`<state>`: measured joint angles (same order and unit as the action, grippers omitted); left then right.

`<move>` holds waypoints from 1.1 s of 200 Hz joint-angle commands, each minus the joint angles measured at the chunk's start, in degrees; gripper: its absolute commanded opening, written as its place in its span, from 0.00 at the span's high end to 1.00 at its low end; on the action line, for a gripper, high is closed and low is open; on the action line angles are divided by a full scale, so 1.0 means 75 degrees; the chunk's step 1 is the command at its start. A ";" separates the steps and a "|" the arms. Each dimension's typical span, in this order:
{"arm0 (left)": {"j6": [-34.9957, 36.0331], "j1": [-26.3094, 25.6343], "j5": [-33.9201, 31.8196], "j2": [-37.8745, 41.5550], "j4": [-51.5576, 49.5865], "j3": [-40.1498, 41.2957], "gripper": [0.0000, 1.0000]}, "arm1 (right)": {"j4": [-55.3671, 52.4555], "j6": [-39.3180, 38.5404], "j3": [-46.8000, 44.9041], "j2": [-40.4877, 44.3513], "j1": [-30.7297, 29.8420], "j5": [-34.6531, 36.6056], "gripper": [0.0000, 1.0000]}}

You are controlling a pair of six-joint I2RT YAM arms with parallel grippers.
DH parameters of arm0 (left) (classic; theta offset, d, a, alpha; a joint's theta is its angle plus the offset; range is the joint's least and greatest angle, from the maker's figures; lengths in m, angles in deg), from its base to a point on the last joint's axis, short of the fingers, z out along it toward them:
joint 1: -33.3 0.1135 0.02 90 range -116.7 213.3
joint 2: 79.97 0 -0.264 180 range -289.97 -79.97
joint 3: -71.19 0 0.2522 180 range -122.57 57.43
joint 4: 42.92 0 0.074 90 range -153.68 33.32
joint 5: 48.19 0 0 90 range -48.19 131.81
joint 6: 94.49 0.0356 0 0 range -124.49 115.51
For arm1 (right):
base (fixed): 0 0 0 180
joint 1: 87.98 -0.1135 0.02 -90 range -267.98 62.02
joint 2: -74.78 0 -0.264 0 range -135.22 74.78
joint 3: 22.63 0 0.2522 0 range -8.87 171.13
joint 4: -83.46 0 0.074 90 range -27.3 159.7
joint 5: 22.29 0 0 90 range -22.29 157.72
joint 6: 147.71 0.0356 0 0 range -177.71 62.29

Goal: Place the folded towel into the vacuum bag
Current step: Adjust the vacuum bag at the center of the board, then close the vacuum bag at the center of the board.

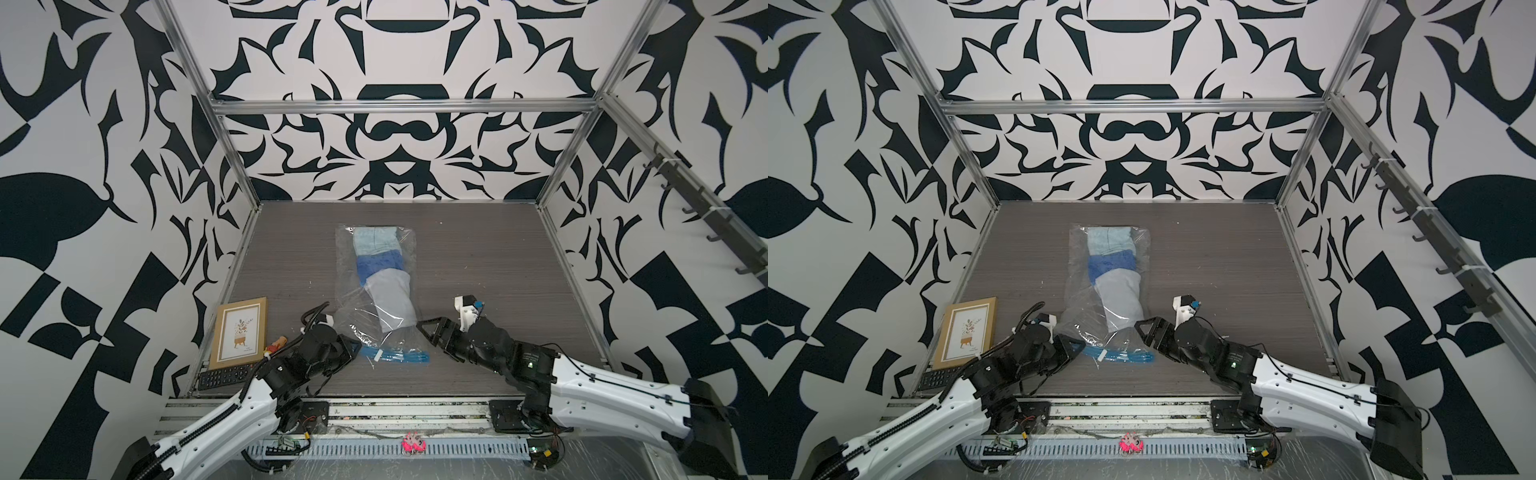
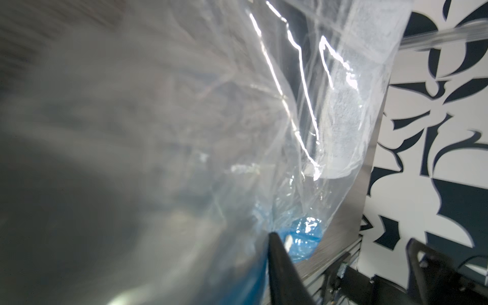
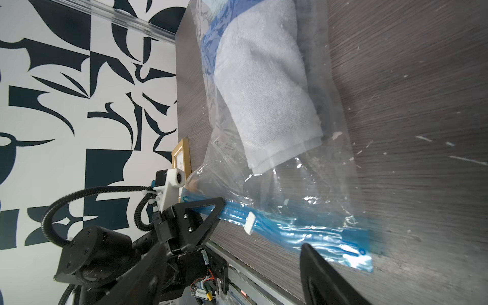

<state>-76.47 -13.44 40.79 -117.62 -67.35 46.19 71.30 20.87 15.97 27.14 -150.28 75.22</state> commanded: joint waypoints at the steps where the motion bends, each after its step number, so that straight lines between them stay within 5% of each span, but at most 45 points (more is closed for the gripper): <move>1: -0.0356 -0.0620 -0.0664 -0.0780 0.1257 -0.0462 0.88 | 0.0679 0.0404 -0.0203 0.0198 -0.0171 0.0752 0.21; 19: -0.0666 -0.1299 -0.1251 -0.1610 0.1818 -0.0831 1.00 | 0.0708 0.0589 -0.0386 0.0442 -0.0211 0.1035 0.23; 43: -0.1091 -0.1853 -0.1728 -0.2878 0.2828 -0.1406 1.00 | 0.0129 0.0576 -0.0338 0.0919 -0.0218 0.1407 0.23; 115: -0.1150 -0.1983 -0.1236 -0.6269 0.5149 -0.3523 1.00 | -0.1814 0.1289 -0.0439 0.2345 -0.0209 0.2295 0.23; 165: -0.1006 -0.2061 -0.1387 -0.6714 0.5049 -0.4046 1.00 | -0.1244 0.2639 -0.1450 0.2709 -0.0204 0.2654 0.34; 220: -0.1159 -0.2065 -0.1260 -0.6961 0.5128 -0.4036 1.00 | -0.0114 0.3093 -0.1540 0.1477 -0.0206 0.2731 0.35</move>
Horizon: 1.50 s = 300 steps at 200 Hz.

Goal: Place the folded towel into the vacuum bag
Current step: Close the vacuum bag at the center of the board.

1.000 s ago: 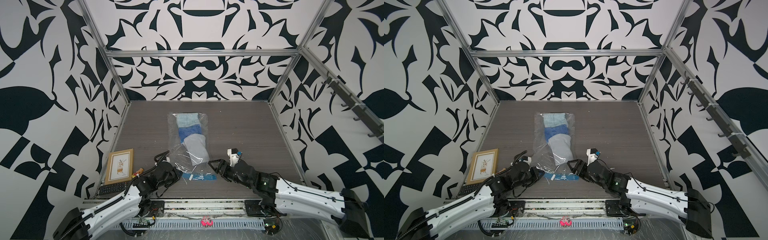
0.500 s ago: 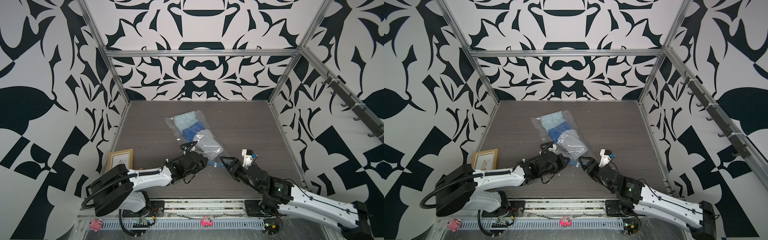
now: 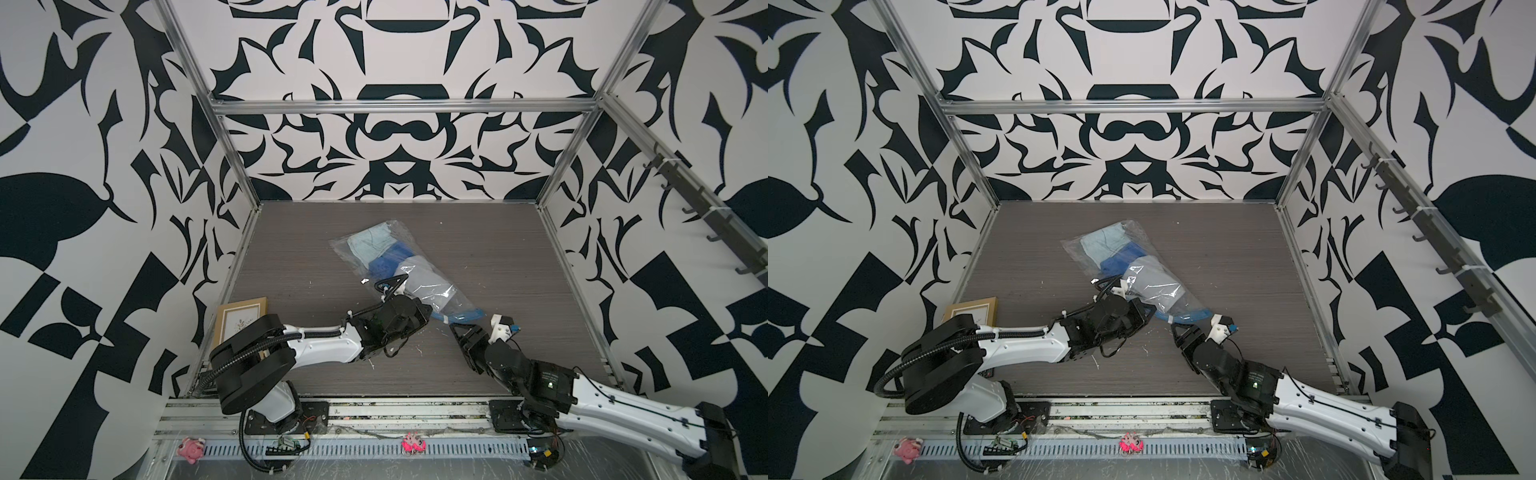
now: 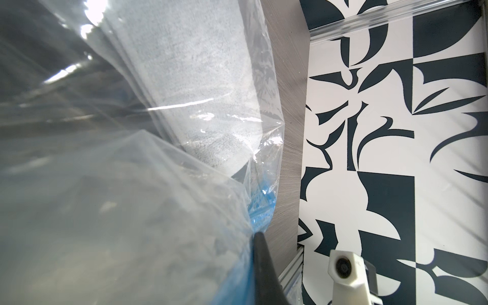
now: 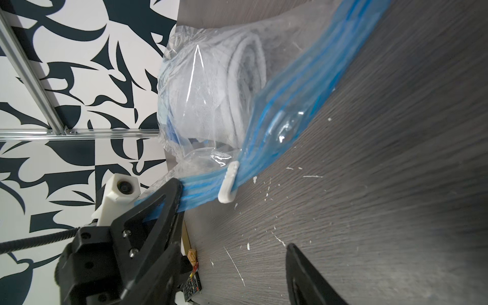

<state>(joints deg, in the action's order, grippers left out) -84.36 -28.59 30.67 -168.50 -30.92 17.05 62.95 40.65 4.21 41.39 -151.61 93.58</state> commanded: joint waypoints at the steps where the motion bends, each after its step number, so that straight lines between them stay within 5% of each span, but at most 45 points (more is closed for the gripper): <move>1: -0.0107 -0.0045 0.0090 -0.0175 0.0275 -0.0149 1.00 | 0.1049 0.0467 0.0021 -0.0447 -0.0025 0.0286 0.35; 141: -0.0137 -0.0045 0.0206 0.0059 0.0373 0.0249 1.00 | 0.3126 0.1501 -0.0061 -0.2238 0.0522 0.0354 0.52; 300: -0.0077 -0.0045 0.0270 0.0050 0.0385 0.0193 1.00 | 0.3574 0.2515 -0.0099 -0.3061 0.0996 0.0152 0.68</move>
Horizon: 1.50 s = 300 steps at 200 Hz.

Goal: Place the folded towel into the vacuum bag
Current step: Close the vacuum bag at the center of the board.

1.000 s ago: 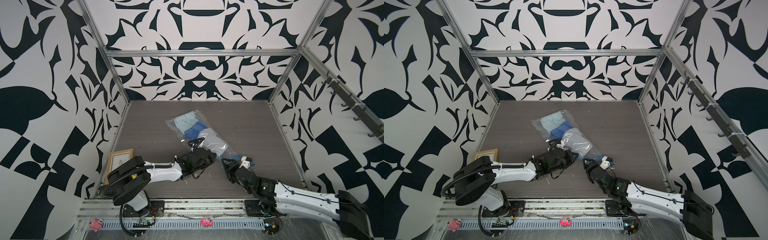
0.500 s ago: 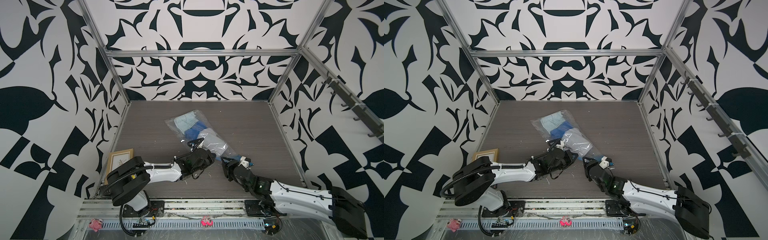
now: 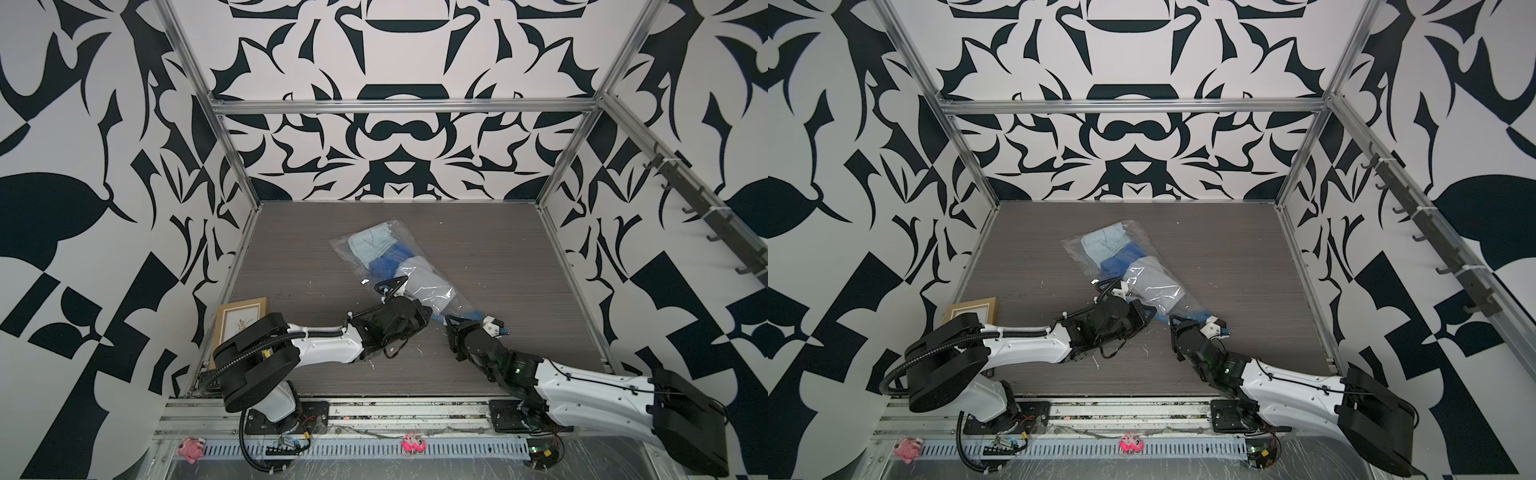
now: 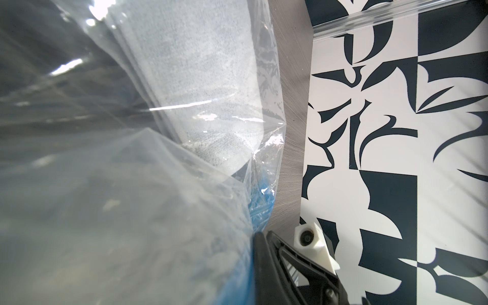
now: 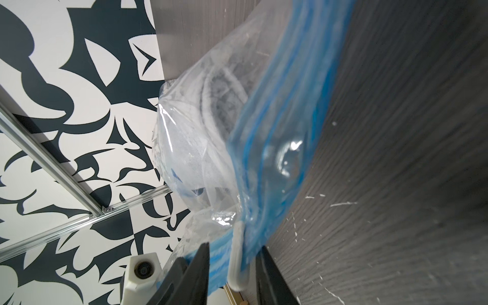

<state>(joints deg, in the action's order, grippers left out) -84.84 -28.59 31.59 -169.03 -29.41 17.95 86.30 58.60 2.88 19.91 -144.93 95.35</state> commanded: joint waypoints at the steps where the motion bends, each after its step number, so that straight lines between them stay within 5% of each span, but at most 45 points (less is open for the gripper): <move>1: -0.0010 -0.0045 0.0151 0.0120 0.0179 0.0073 1.00 | 0.0466 0.0124 0.0076 -0.0207 0.0110 -0.0085 0.68; 60: -0.0045 -0.0036 0.0183 -0.0010 0.0279 0.0073 1.00 | 0.0889 0.0185 0.0191 -0.0646 0.0122 -0.0322 0.69; 197: 0.0004 -0.0034 0.0122 0.0333 0.0216 0.0398 1.00 | 0.0330 0.0394 0.0111 -0.0342 0.0354 -0.0216 1.00; 300: -0.0078 0.0084 0.0171 0.1231 -0.0246 0.0959 1.00 | -0.0596 -0.0118 0.0109 0.0021 0.0948 -0.0083 1.00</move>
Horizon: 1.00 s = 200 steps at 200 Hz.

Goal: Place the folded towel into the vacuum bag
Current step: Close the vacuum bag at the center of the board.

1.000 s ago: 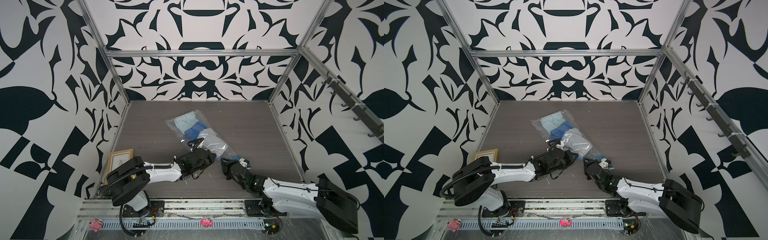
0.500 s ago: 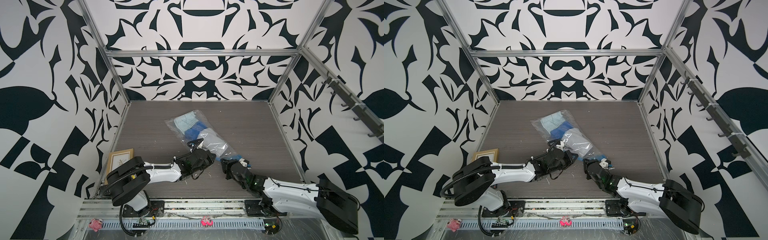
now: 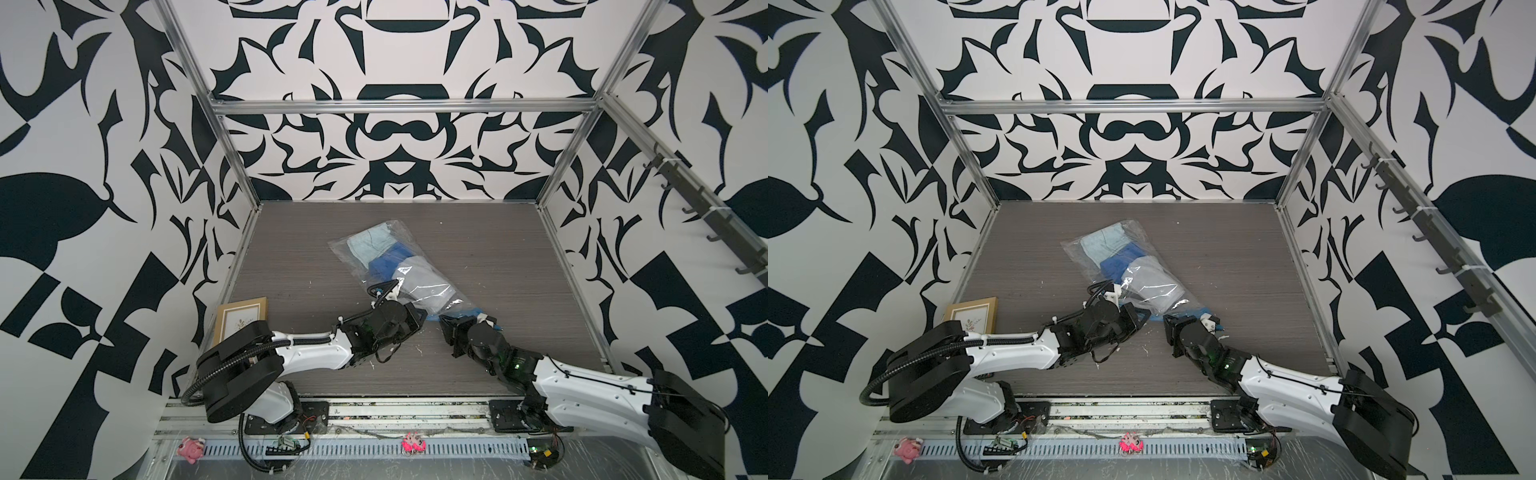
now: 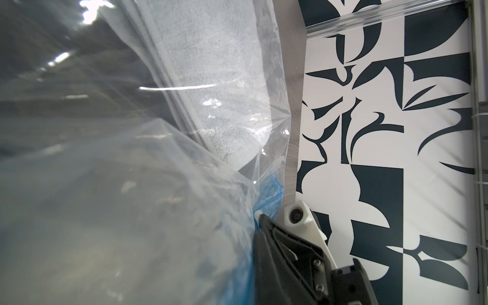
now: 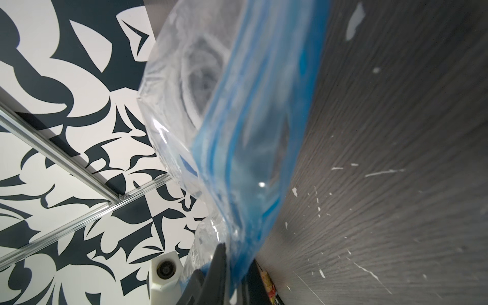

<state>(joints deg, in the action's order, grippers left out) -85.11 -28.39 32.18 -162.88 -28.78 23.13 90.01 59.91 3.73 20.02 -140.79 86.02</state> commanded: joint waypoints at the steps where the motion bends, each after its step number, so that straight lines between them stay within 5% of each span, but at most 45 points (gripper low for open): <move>1: -0.0043 0.0058 0.0090 0.0419 -0.0332 0.0265 1.00 | -0.1103 -0.0301 -0.0004 0.0009 0.0398 0.1159 1.00; 200: 0.0103 0.0710 0.0203 0.2349 -0.1724 0.0936 1.00 | -0.2729 -0.1454 0.0218 0.0373 0.1054 0.1455 1.00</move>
<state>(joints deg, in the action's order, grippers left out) -85.28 -24.91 35.04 -149.44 -35.84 28.13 83.59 51.12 7.42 23.47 -137.89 79.79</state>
